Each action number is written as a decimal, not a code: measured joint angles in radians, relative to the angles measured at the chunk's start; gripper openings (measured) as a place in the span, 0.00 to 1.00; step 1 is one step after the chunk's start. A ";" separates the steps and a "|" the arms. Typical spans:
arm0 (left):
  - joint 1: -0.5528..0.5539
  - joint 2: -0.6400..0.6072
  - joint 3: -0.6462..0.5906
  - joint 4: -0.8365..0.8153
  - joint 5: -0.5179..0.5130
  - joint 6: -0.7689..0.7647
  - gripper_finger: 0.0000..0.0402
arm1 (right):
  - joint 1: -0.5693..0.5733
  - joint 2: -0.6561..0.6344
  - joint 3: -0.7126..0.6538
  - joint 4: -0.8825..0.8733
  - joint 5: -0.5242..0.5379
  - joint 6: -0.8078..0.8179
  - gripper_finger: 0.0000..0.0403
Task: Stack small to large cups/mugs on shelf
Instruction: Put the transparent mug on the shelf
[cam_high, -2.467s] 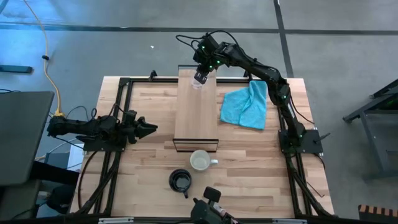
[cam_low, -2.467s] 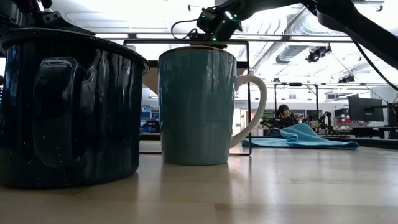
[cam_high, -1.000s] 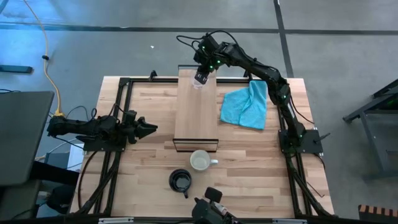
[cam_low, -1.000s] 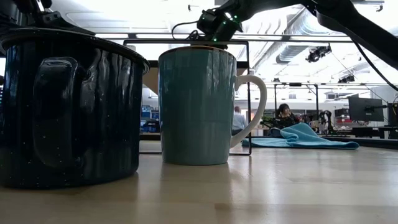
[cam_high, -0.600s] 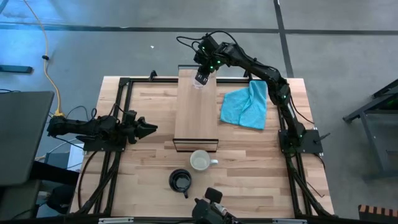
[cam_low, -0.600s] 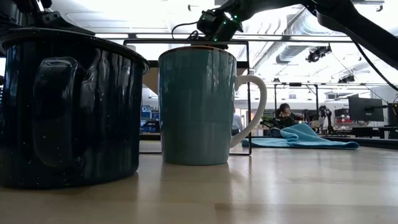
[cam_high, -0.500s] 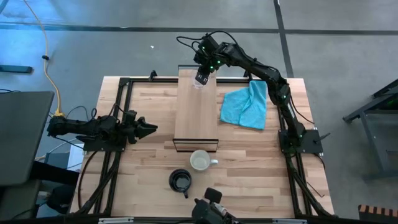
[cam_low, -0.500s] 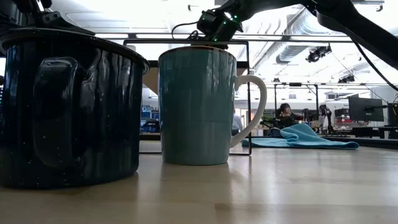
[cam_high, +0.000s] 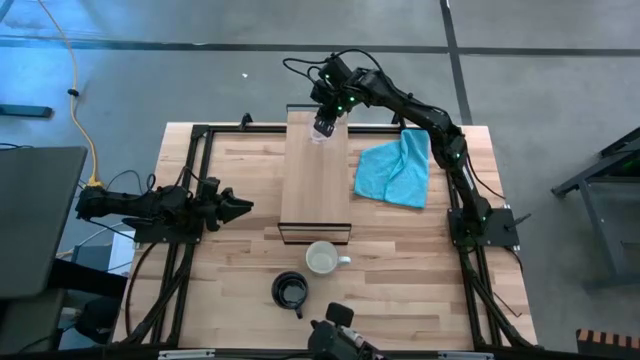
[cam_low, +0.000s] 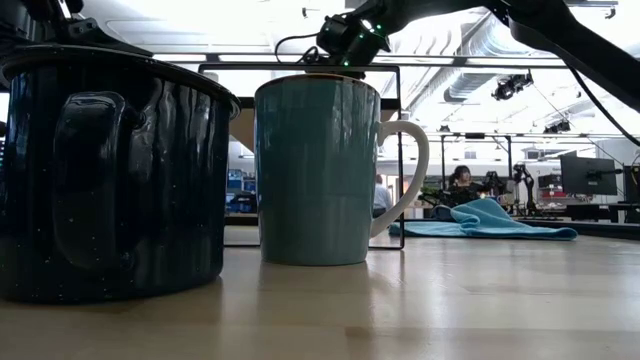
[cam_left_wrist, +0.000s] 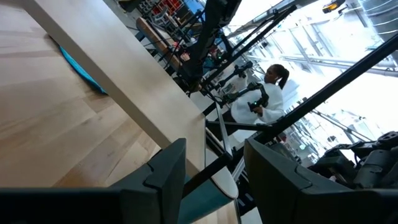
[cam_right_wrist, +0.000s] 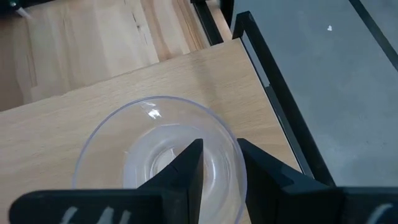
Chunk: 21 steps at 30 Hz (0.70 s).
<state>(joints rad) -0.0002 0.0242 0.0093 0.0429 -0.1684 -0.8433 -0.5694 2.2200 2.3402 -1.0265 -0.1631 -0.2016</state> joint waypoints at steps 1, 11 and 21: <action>0.000 0.000 0.000 0.000 0.000 0.000 0.38 | 0.000 0.000 0.000 0.000 0.000 0.000 0.22; 0.000 0.000 0.000 0.000 0.000 0.000 0.38 | 0.000 0.000 0.000 0.002 -0.006 -0.019 0.22; 0.000 0.000 0.000 0.000 0.000 0.000 0.38 | 0.000 0.000 0.001 0.002 -0.020 -0.015 0.33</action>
<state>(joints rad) -0.0006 0.0242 0.0093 0.0429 -0.1684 -0.8433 -0.5694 2.2196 2.3413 -1.0248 -0.1831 -0.2171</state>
